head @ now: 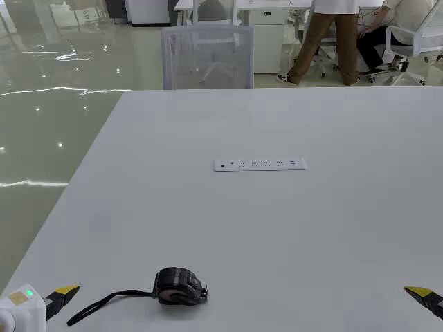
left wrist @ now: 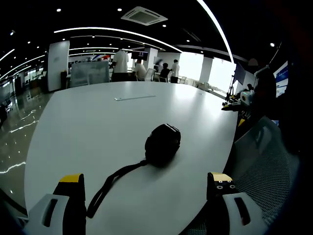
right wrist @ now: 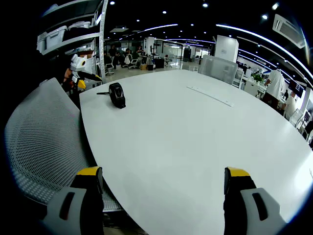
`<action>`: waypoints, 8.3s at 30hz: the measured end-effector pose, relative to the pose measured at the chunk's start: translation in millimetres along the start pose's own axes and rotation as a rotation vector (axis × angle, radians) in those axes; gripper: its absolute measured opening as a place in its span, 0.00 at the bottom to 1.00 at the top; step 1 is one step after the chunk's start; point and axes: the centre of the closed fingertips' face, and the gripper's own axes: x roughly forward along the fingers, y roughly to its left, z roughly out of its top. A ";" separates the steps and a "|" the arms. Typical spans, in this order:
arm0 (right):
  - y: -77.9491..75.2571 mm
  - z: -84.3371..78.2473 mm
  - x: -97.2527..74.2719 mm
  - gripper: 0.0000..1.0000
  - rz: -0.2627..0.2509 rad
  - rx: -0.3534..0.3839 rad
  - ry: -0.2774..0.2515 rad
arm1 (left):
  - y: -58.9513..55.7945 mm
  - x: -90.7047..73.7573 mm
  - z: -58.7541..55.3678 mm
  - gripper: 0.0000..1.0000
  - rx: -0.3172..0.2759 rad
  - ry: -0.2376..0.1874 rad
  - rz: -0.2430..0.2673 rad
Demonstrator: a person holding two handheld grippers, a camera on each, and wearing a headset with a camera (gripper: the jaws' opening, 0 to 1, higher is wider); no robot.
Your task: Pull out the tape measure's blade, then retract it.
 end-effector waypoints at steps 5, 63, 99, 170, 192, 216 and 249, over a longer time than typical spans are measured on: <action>-1.0 -0.9 0.0 1.00 -0.001 0.000 0.004 | -1.1 1.2 3.3 1.00 -0.001 -0.006 -0.003; 8.9 46.5 78.8 1.00 0.140 -0.120 0.032 | -33.8 59.2 7.2 1.00 0.430 0.447 -0.287; 79.1 115.2 174.6 1.00 0.364 -0.215 0.018 | -68.9 121.2 15.5 0.70 0.720 0.601 -0.490; 161.8 117.3 262.3 0.11 0.563 -0.474 0.136 | -61.3 133.9 1.6 0.34 0.774 0.597 -0.469; 156.1 113.5 259.2 0.13 0.563 -0.436 0.166 | -61.2 134.9 2.9 0.34 0.748 0.579 -0.462; 152.9 114.6 257.4 0.11 0.564 -0.426 0.156 | -60.0 134.7 3.2 0.35 0.718 0.581 -0.448; 133.8 101.5 242.3 0.11 0.552 -0.399 0.174 | -60.4 135.3 3.5 0.35 0.715 0.578 -0.437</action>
